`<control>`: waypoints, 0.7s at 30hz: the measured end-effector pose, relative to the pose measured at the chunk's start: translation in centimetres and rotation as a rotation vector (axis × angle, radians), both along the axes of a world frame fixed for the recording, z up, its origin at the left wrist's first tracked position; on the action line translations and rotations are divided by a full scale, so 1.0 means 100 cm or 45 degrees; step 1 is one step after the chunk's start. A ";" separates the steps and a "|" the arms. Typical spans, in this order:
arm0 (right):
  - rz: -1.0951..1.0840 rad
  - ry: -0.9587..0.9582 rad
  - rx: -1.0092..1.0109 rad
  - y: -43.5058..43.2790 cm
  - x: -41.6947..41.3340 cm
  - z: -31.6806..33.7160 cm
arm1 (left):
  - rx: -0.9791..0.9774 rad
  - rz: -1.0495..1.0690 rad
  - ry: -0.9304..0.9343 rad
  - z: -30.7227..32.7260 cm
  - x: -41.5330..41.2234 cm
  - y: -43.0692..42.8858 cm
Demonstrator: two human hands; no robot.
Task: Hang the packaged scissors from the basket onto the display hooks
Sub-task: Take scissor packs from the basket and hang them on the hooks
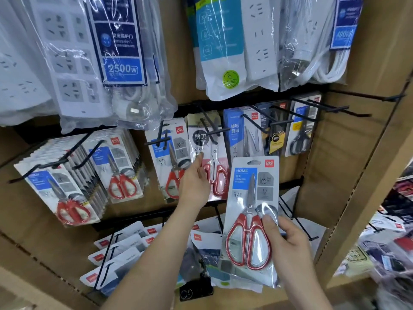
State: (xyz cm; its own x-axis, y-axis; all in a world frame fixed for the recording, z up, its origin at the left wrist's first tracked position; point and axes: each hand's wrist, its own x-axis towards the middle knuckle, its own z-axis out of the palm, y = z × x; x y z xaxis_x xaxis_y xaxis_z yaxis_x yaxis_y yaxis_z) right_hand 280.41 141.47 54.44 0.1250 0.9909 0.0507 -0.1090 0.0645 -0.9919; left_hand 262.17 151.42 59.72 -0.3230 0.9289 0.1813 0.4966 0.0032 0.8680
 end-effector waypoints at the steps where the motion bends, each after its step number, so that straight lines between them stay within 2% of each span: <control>1: -0.003 0.003 -0.008 0.001 0.001 0.002 | -0.019 -0.037 -0.010 0.000 -0.002 0.001; 5: -0.010 -0.007 -0.028 0.003 0.003 0.003 | -0.185 -0.315 -0.330 -0.017 -0.017 -0.003; 7: -0.021 -0.026 -0.041 0.003 0.004 0.001 | -0.286 -0.390 -0.330 -0.027 -0.020 -0.007; 9: -0.026 -0.015 -0.059 0.003 0.006 0.000 | -0.307 -0.363 -0.130 -0.034 -0.021 -0.007; 13: -0.009 0.008 -0.058 0.001 0.010 0.002 | -0.502 -0.280 0.536 -0.031 -0.023 -0.004; 15: -0.001 0.043 -0.060 0.001 0.011 0.003 | -0.556 -0.264 0.666 -0.027 -0.024 -0.005; 16: 0.001 0.065 -0.061 0.001 0.011 0.003 | -0.515 -0.241 0.622 -0.023 -0.022 -0.009; 17: -0.001 0.089 -0.060 0.002 0.012 0.004 | -0.440 -0.229 0.479 -0.019 -0.019 -0.016; 20: -0.035 0.128 -0.035 0.004 0.010 0.006 | -0.264 -0.291 -0.235 -0.008 0.003 -0.061; 21: -0.043 0.142 -0.022 0.004 0.009 0.007 | -0.219 -0.331 -0.374 -0.006 0.010 -0.076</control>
